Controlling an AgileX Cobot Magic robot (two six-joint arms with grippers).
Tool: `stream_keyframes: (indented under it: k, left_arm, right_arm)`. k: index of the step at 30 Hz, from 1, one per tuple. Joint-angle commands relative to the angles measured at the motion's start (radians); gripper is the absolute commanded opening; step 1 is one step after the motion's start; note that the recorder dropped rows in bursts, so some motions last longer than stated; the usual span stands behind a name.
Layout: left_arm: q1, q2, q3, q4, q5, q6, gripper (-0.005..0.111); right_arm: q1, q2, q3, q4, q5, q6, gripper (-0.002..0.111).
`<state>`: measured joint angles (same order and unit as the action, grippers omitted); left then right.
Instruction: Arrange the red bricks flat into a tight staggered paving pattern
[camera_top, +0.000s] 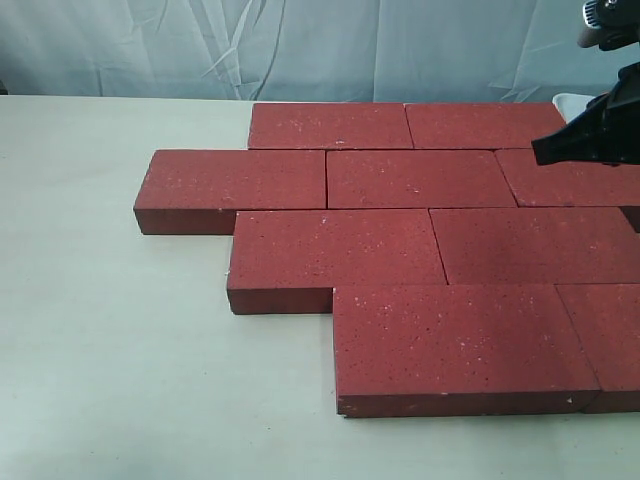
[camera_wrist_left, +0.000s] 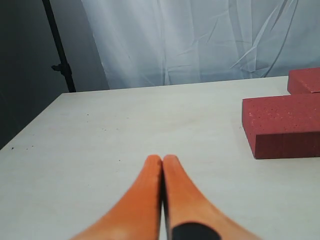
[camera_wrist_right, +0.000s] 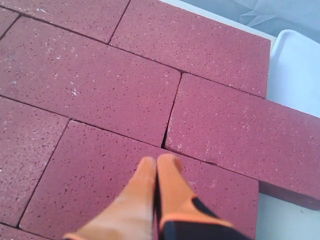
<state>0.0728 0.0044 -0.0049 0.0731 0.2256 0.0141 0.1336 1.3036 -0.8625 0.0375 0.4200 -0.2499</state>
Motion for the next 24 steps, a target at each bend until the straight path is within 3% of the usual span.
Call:
stream_keyframes:
  k: [1,13,19,24]
  left_arm:
    - [0.004,-0.004,0.005,-0.014,-0.001,-0.007,0.0]
    - [0.004,-0.004,0.005,-0.014,-0.001,-0.006,0.0]
    - [0.004,-0.004,0.005,-0.014,-0.001,-0.006,0.0]
    - [0.004,-0.004,0.005,-0.014,-0.001,-0.006,0.0]
  right_arm:
    - [-0.004,-0.007,0.002,0.001,-0.011,0.0,-0.001]
    - [-0.004,-0.016,0.002,0.028,-0.083,0.016,-0.001]
    - [-0.006,-0.22,0.013,0.029,-0.147,0.065,-0.001]
    - [-0.006,-0.452,0.174,-0.003,-0.322,0.068,-0.001]
